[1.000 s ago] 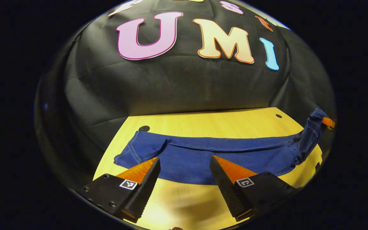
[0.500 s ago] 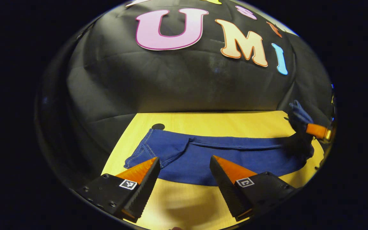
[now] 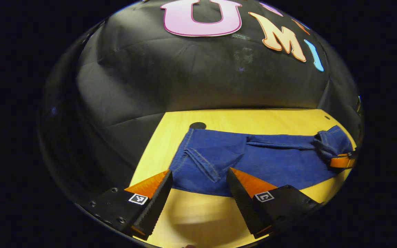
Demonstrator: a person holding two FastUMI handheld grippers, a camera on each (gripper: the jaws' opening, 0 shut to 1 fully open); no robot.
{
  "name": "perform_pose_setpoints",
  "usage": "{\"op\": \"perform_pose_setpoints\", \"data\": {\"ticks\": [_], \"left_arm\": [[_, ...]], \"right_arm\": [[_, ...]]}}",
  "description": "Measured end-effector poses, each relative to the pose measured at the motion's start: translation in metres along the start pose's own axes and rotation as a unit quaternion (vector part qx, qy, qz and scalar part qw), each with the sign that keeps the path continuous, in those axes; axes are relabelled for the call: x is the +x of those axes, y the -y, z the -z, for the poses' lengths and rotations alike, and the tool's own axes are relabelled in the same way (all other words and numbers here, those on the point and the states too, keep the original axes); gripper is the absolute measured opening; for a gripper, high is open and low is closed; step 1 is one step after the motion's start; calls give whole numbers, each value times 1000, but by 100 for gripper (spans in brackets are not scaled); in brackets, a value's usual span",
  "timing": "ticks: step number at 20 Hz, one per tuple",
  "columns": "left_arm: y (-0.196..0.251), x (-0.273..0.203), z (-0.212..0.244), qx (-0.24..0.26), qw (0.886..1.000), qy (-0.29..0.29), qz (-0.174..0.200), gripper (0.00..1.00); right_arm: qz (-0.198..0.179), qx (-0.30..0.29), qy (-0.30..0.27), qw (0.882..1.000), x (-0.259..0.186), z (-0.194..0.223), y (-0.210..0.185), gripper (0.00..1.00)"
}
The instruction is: Grasp the waist and the cuffs of the jeans and fold them to make the two legs overlap; first hold the waist and fold one-third of the jeans toward the cuffs, then hold the cuffs and fold the remaining one-third in the same direction to finish folding.
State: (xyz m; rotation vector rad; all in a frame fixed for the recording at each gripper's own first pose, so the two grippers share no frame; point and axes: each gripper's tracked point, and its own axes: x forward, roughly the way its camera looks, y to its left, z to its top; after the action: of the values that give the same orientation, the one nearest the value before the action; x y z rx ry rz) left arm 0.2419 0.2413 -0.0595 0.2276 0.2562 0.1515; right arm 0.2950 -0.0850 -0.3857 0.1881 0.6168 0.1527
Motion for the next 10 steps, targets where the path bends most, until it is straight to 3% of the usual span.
{"op": "perform_pose_setpoints", "data": {"ticks": [5,8,9,10], "left_arm": [[-20,25,14,35,999,-23,-16,95],[-16,30,31,20,999,-50,-3,96],[-13,32,24,8,999,-36,3,95],[-10,34,29,3,999,-47,5,92]], "right_arm": [[2,-8,-7,1000,0,-3,2,3],[6,-3,-7,1000,0,-7,4,3],[7,0,-5,1000,1,-9,4,5],[9,0,-4,1000,1,-10,5,3]]}}
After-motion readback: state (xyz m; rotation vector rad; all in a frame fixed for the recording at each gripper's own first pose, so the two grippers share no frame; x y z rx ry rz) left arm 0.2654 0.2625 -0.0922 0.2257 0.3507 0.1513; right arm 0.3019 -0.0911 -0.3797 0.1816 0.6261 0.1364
